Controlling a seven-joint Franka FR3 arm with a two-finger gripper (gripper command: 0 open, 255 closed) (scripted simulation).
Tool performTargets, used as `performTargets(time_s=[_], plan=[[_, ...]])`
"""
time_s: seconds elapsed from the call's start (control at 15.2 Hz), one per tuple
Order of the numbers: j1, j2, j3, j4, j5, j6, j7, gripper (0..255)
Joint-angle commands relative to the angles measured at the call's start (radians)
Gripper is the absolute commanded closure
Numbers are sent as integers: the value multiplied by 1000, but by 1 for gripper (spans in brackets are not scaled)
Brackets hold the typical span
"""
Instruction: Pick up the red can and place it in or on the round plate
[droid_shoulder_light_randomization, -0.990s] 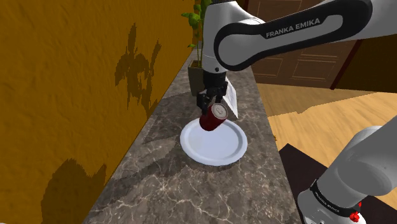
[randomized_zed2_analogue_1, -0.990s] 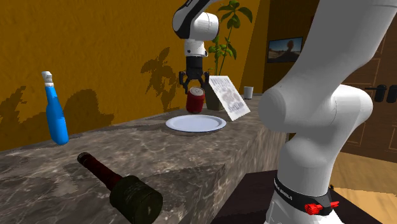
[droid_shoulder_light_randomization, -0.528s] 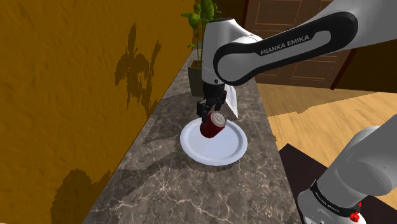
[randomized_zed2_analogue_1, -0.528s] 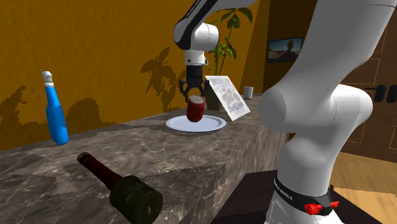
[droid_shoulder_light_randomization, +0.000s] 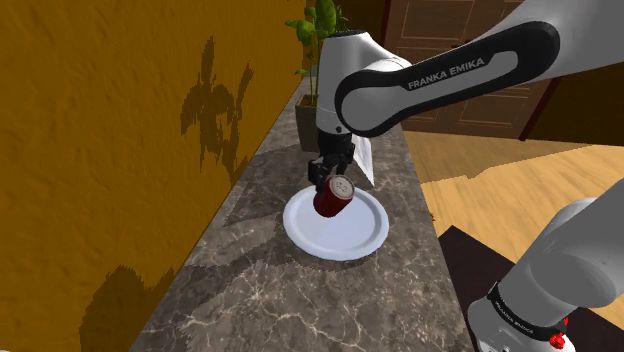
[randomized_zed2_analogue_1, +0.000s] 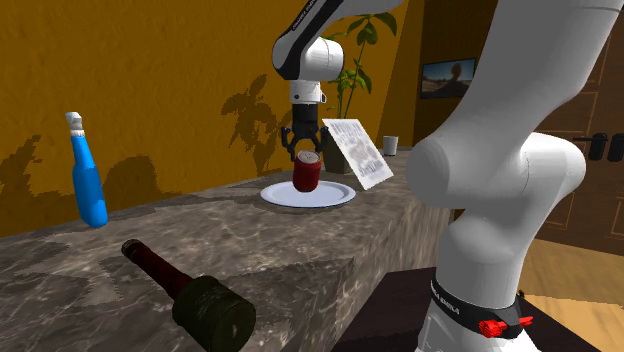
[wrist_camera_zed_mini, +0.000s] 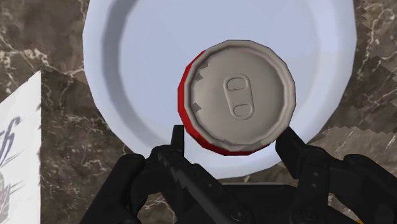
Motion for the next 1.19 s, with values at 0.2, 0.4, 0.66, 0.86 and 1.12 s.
performTargets(time_s=[0.2,0.4,0.66,0.86,1.12], plan=[[0,4,1,-4,0,-4,0,0],[0,-9,-3,16,4,-36,-4,0],[0,-37,-13,85,10,-131,-10,0],[0,-37,-13,85,10,-131,-10,0],[0,-37,-13,85,10,-131,-10,0]])
